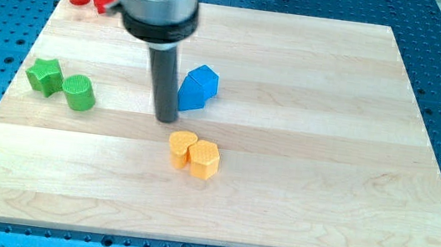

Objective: Slide the blue blocks to the top center of the board

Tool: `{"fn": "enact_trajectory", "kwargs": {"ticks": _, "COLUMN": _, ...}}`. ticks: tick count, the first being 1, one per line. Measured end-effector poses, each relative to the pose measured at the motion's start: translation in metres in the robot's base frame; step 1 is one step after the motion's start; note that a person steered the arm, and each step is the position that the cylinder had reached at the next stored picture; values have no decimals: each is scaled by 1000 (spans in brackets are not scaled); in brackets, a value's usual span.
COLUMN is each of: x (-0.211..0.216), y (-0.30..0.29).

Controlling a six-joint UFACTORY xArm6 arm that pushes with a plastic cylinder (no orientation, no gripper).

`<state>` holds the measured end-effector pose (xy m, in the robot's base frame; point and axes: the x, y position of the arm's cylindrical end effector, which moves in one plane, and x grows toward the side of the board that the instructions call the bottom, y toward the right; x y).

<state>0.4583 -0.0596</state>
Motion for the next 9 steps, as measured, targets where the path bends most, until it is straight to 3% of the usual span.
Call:
{"fn": "enact_trajectory", "kwargs": {"ticks": 1, "x": -30, "y": 46}}
{"fn": "enact_trajectory", "kwargs": {"ticks": 2, "x": -64, "y": 55}}
{"fn": "enact_trajectory", "kwargs": {"ticks": 6, "x": -174, "y": 26}}
{"fn": "enact_trajectory", "kwargs": {"ticks": 8, "x": -201, "y": -19}}
{"fn": "enact_trajectory", "kwargs": {"ticks": 9, "x": -239, "y": -7}}
